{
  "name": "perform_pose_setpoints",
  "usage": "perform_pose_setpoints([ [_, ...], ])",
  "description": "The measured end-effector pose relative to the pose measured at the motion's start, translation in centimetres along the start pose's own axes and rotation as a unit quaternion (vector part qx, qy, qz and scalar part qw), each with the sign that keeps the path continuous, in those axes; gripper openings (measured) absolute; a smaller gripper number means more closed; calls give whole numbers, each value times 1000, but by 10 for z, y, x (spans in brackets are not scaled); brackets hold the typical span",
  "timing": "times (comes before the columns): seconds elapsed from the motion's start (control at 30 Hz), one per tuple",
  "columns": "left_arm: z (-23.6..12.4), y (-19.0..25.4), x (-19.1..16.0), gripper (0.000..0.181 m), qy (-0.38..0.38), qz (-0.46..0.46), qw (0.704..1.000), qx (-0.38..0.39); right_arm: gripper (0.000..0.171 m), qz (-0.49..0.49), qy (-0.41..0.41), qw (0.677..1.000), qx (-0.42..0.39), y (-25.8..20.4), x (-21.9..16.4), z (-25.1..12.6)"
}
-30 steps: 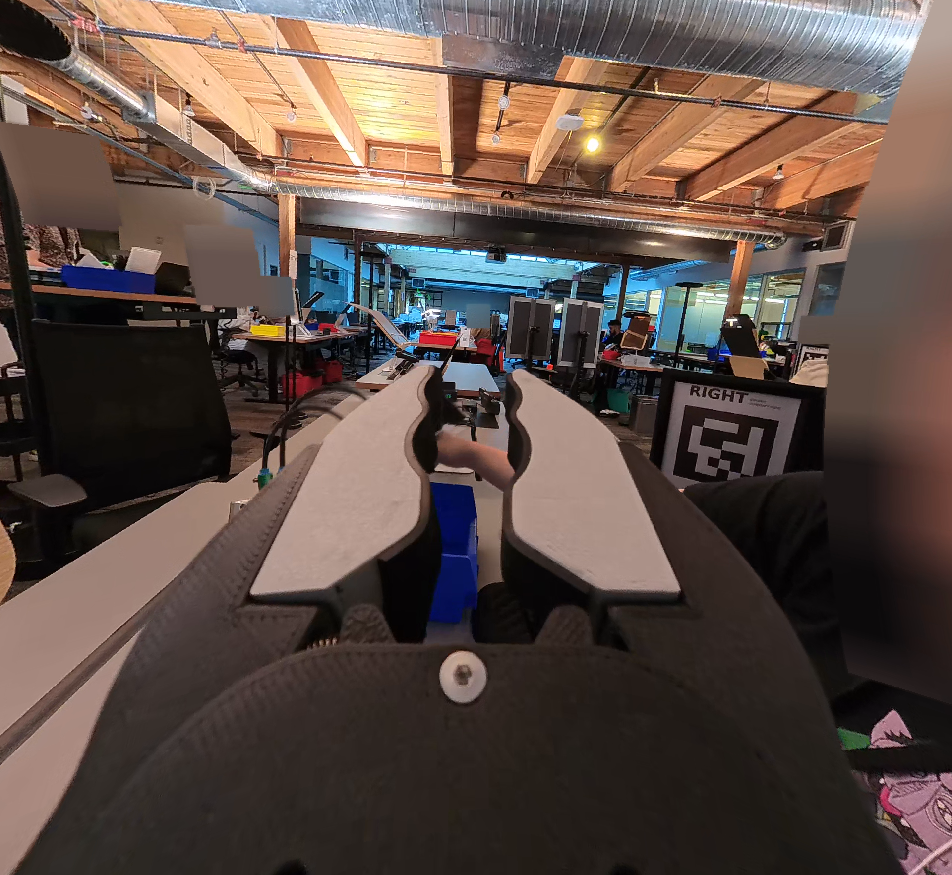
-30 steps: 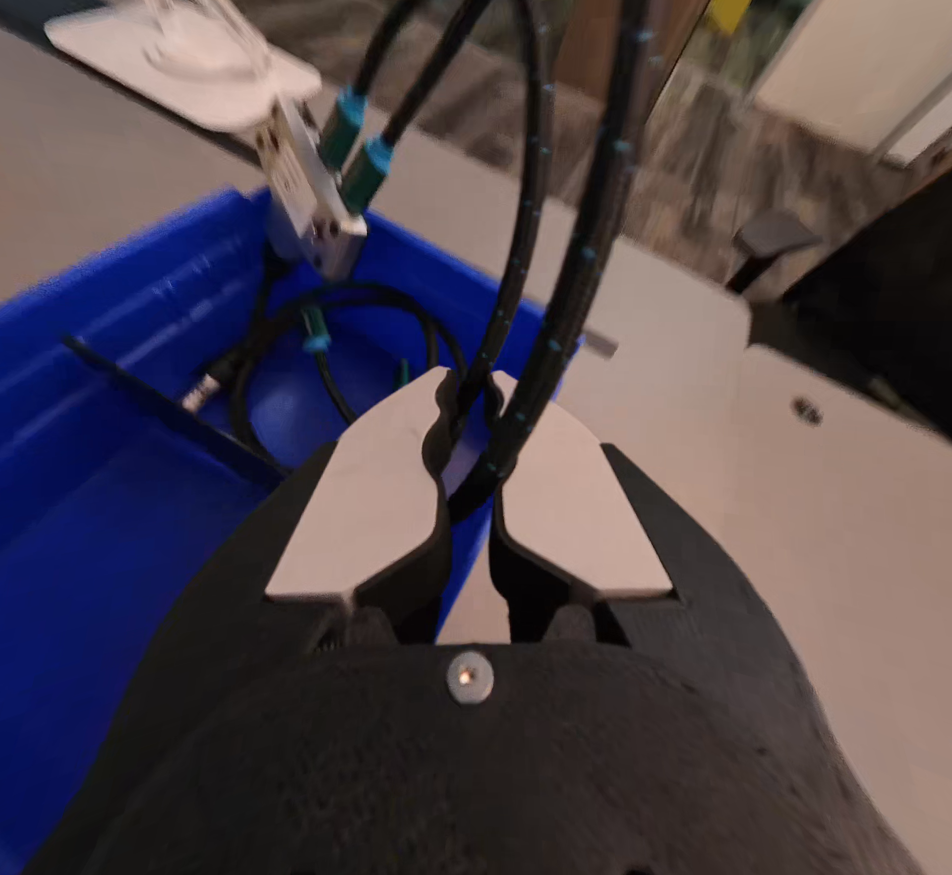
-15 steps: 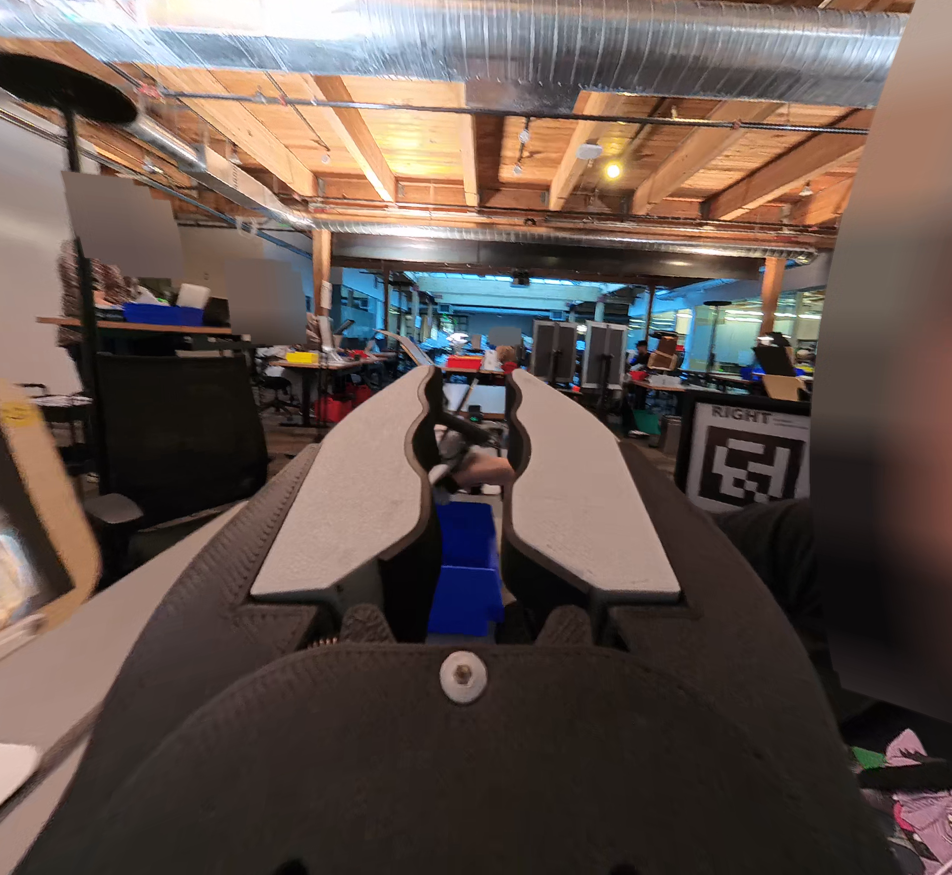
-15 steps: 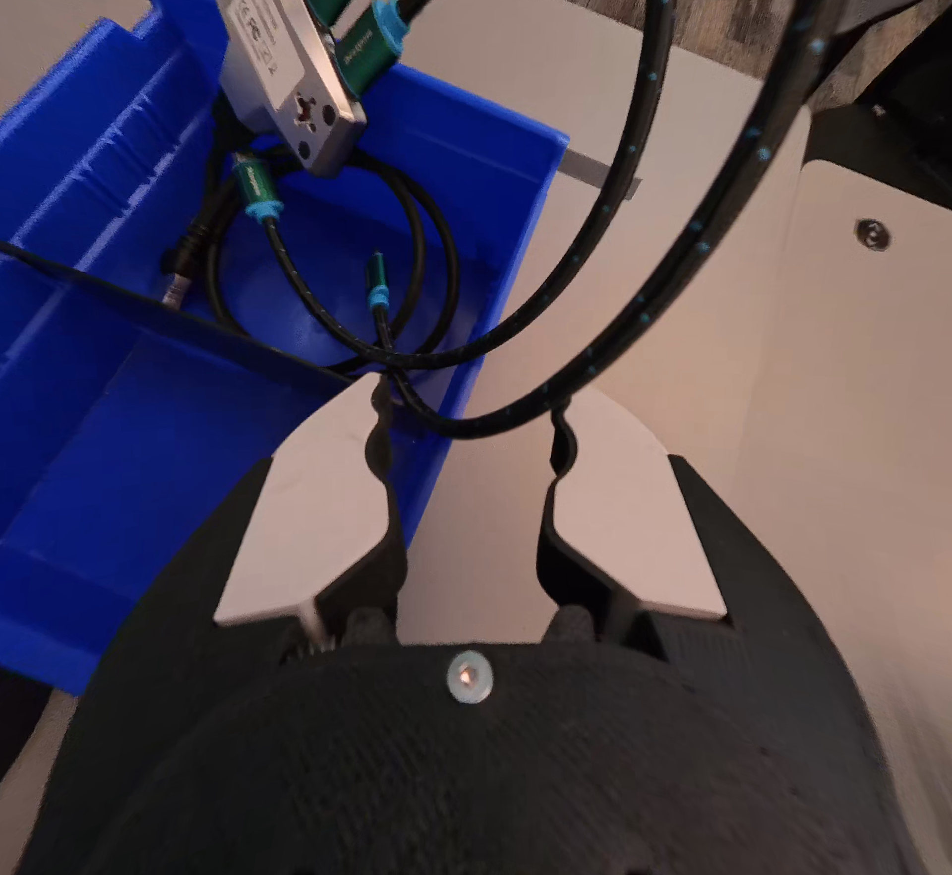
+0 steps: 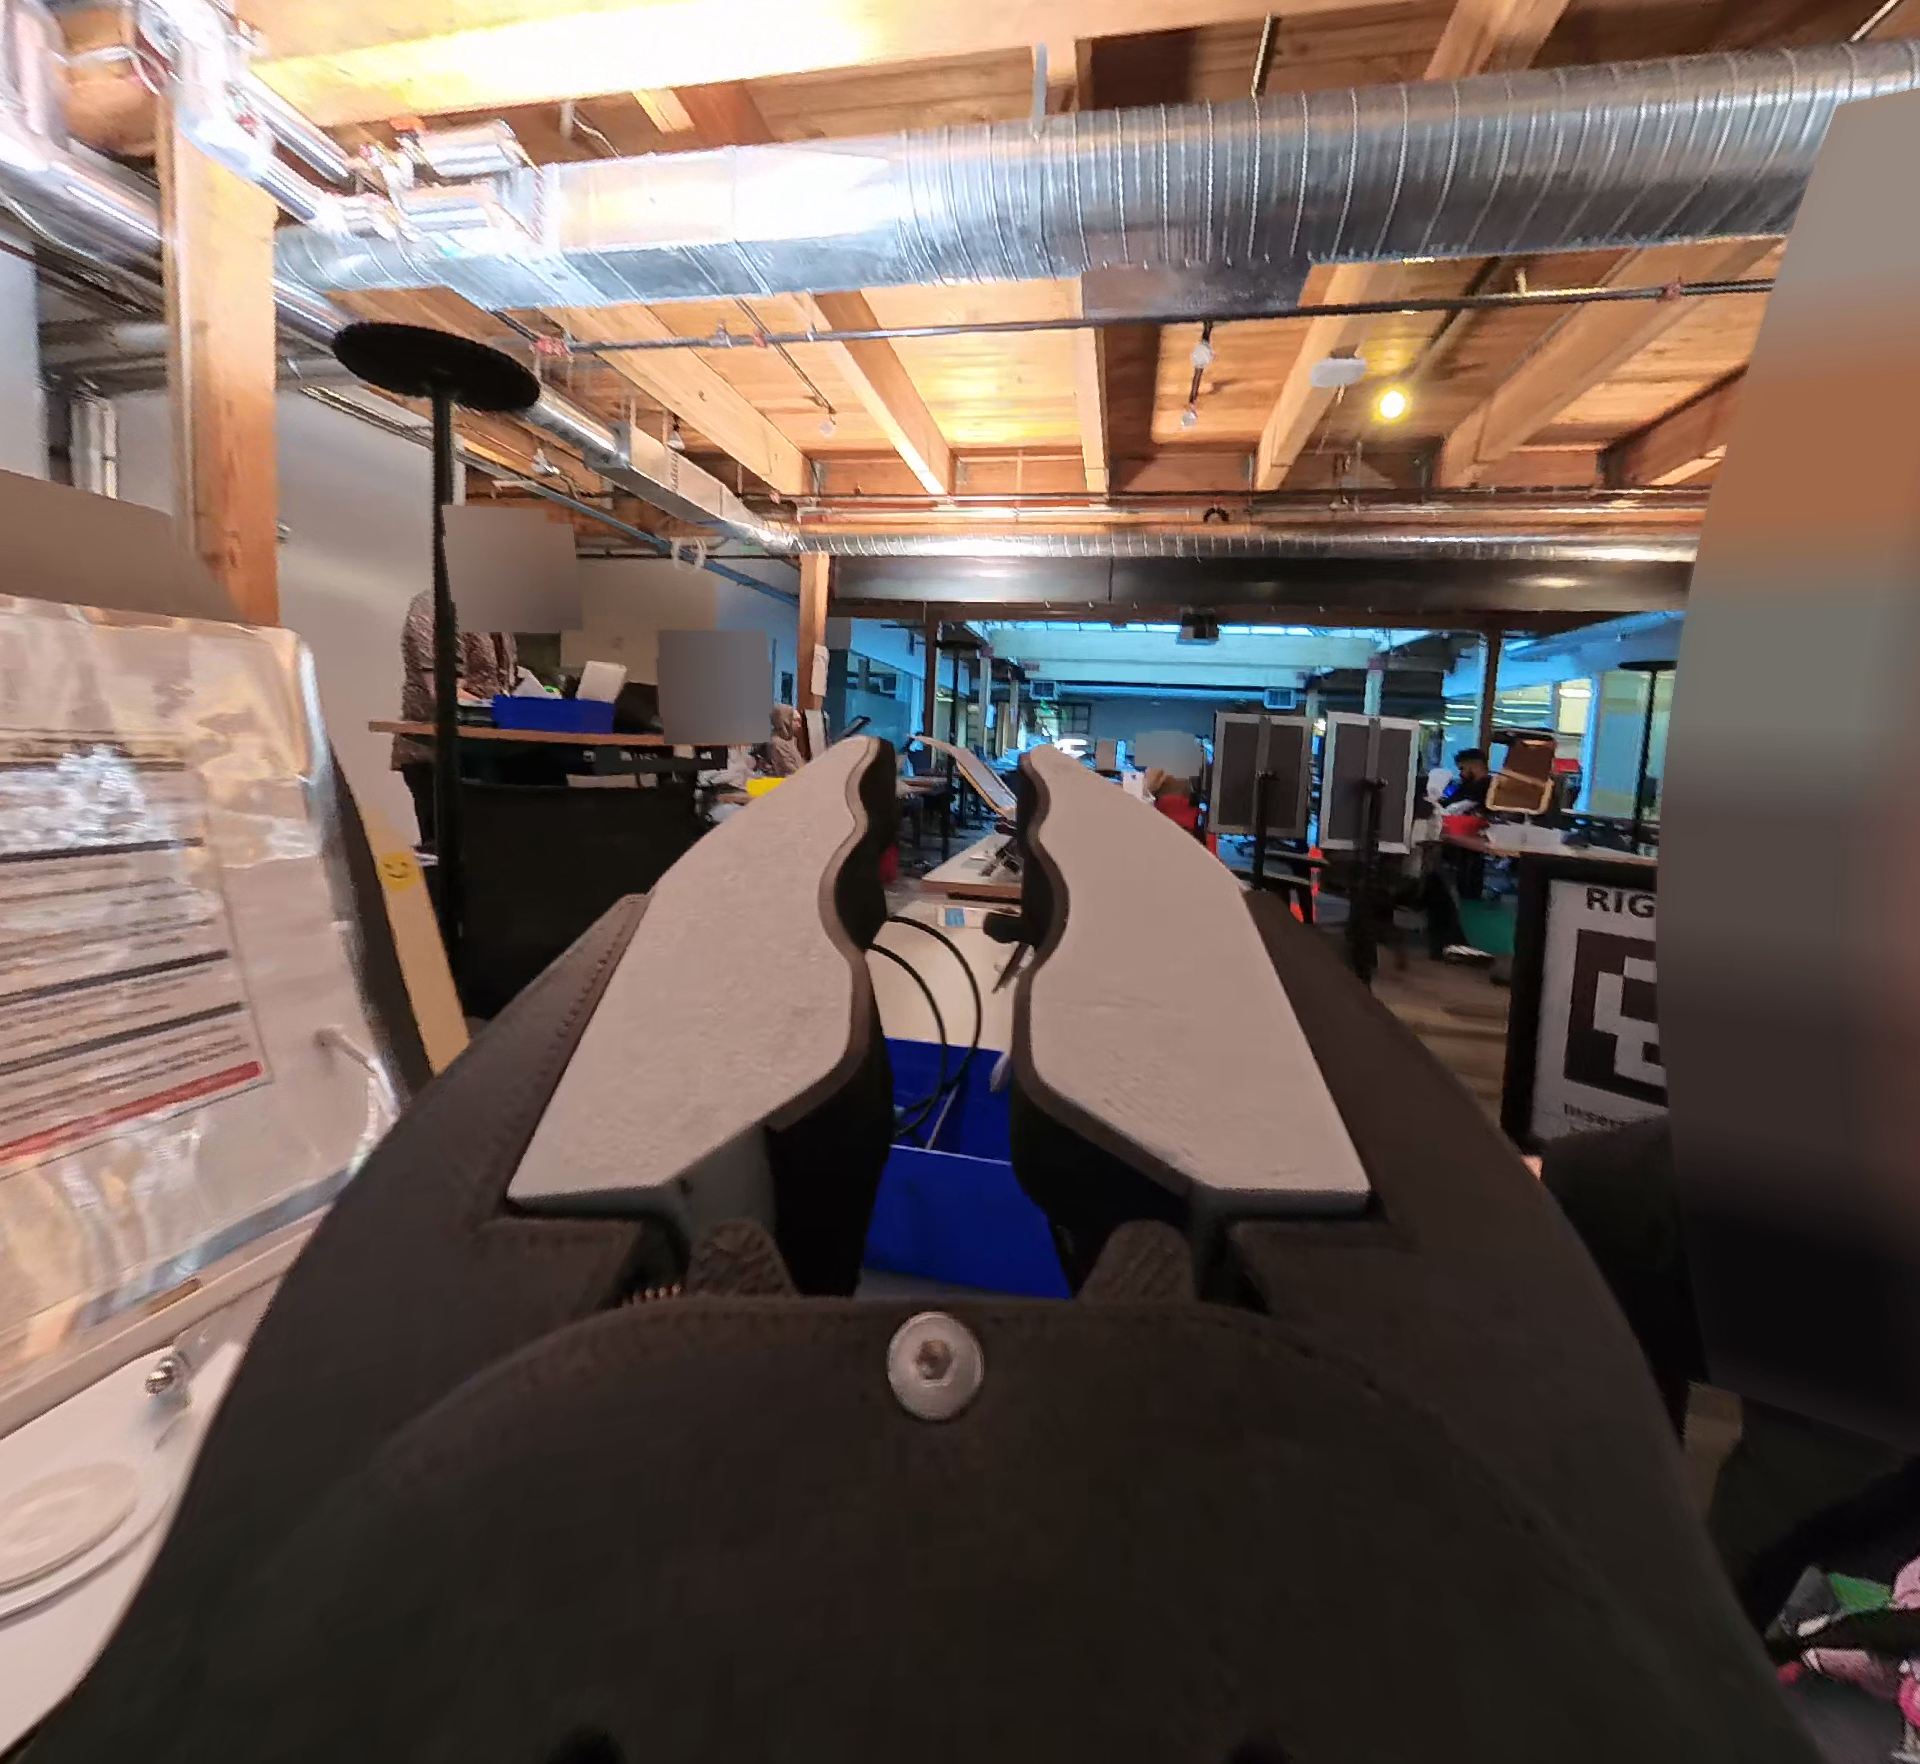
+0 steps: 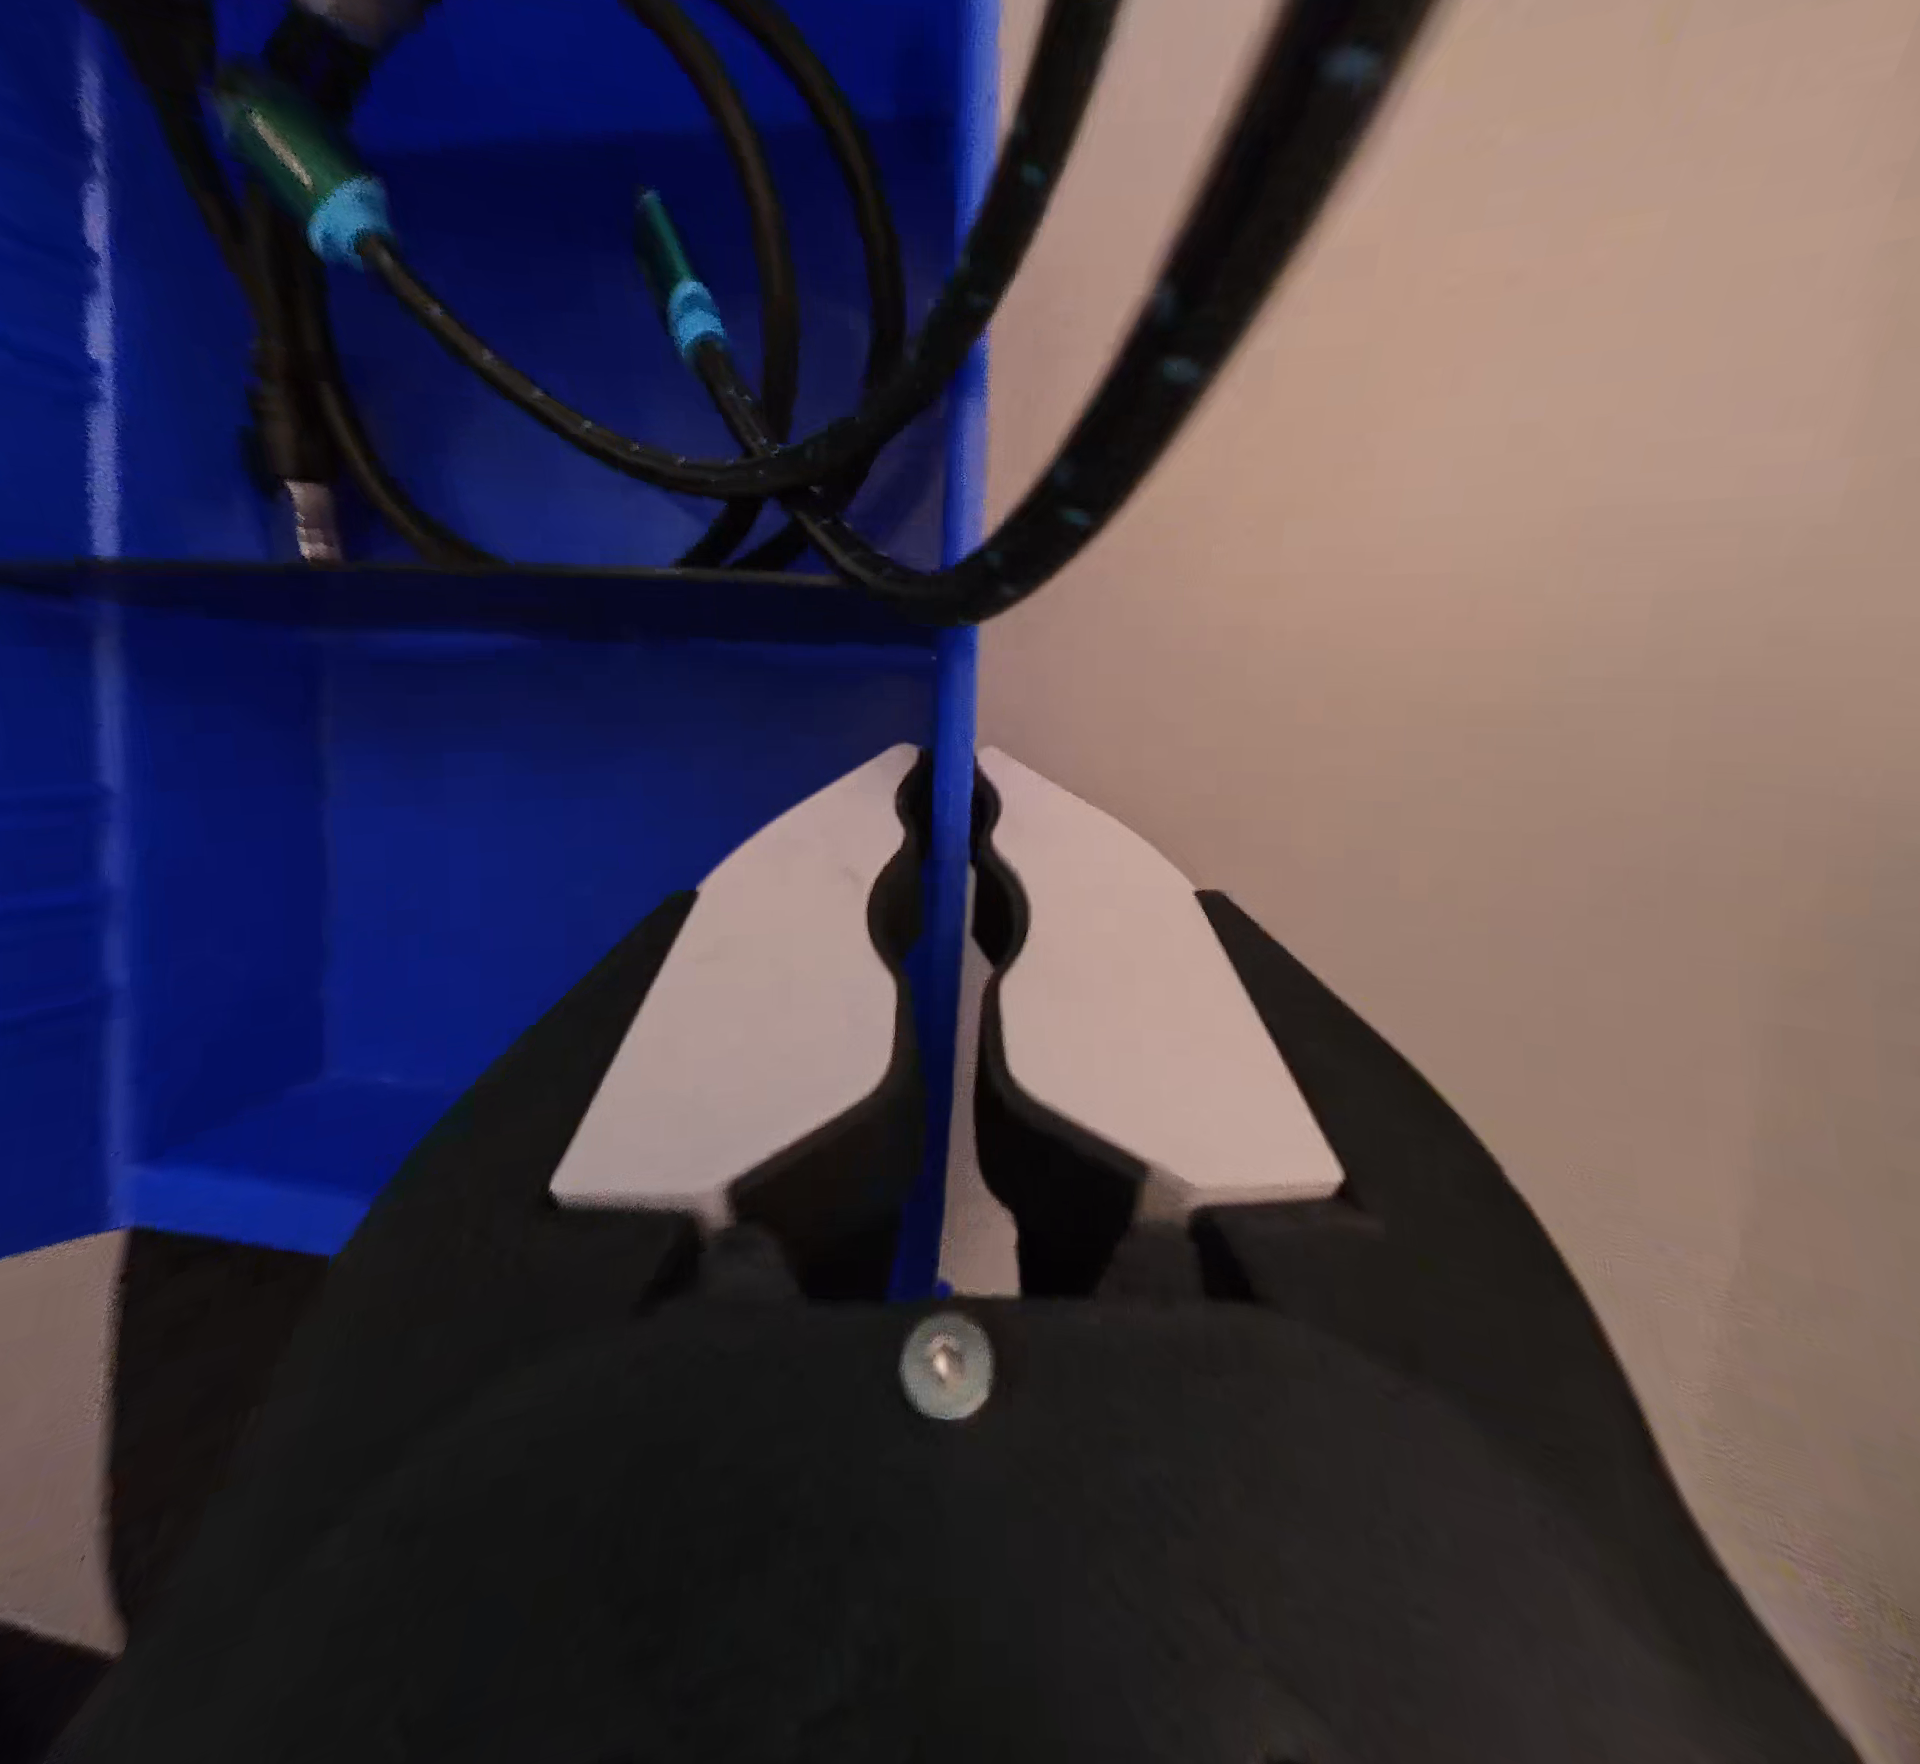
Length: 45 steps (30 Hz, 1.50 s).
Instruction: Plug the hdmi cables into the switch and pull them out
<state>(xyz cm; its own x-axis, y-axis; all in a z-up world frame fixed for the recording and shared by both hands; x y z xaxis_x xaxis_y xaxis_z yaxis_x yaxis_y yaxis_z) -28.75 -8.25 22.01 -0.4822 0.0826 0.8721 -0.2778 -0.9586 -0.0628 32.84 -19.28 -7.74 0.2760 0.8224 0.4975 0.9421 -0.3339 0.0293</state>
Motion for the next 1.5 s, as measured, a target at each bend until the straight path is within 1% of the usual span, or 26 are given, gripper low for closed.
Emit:
perform_pose_setpoints([
  [0.07,-7,2,5,20,1,10,1000,10,6,40,-9,999,-4,3,-5,-3],
  [0.13,-15,3,11,20,3,21,1000,22,5,49,-14,998,-40,9,-10,-6],
  [0.2,-23,5,19,20,12,30,999,28,5,42,-10,998,-52,13,-11,-6],
  [0.3,-33,7,27,20,31,36,998,33,6,35,-6,998,-44,13,-11,-6],
  [0.4,-40,9,31,20,36,39,998,38,13,17,4,999,-51,14,-8,-9],
  [0.47,-43,11,34,20,39,44,997,41,18,14,32,994,-100,19,1,-20],
  [0.5,-44,12,35,20,40,48,997,42,20,9,46,990,-133,20,9,-33],
  [0.53,-45,13,36,20,40,52,997,43,23,-5,66,987,-148,12,21,-49],
  [0.6,-48,15,39,20,42,60,996,43,25,-49,125,982,-134,-25,58,-92],
  [0.63,-49,15,40,20,44,62,996,44,26,-76,154,979,-107,-53,80,-117],
  [0.7,-51,15,42,20,51,62,996,42,29,-126,201,971,-43,-114,123,-173],
  [0.8,-53,14,42,20,56,59,996,44,32,-205,239,944,95,-216,172,-260],
  [0.87,-53,13,41,20,52,59,996,50,34,-246,243,926,153,-271,192,-310],
  [0.9,-53,12,40,20,49,60,996,54,34,-266,251,916,164,-293,200,-331],
  [0.97,-52,13,40,20,46,64,995,58,33,-290,272,902,168,-326,213,-366],
  [1.03,-50,15,41,20,43,67,995,57,33,-299,288,893,172,-347,219,-388],
  [1.13,-47,18,42,20,43,71,995,52,33,-303,300,888,170,-358,224,-400],
  [1.27,-47,21,43,20,43,75,995,47,36,-277,281,906,156,-352,237,-387],
  [1.37,-50,21,45,20,49,73,995,45,37,-265,267,912,166,-350,244,-382],
  [1.43,-53,21,46,20,50,73,995,50,37,-251,278,910,180,-347,248,-384],
  [1.5,-56,20,45,21,41,67,995,60,37,-252,319,894,191,-341,248,-388],
])
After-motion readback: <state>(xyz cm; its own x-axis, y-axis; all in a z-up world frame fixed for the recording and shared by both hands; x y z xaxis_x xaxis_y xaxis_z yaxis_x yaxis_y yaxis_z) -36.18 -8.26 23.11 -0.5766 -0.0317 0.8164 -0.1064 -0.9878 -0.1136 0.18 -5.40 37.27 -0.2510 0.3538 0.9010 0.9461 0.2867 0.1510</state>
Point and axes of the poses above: each gripper's, where its closed fingertips meet, z out along the fingers, x out of its top, y = z × x across the jaws, the point moved 3 cm from there along -z, back along the fingers, and after that the axes turned 13 degrees about -x, right-handed, at the moved point
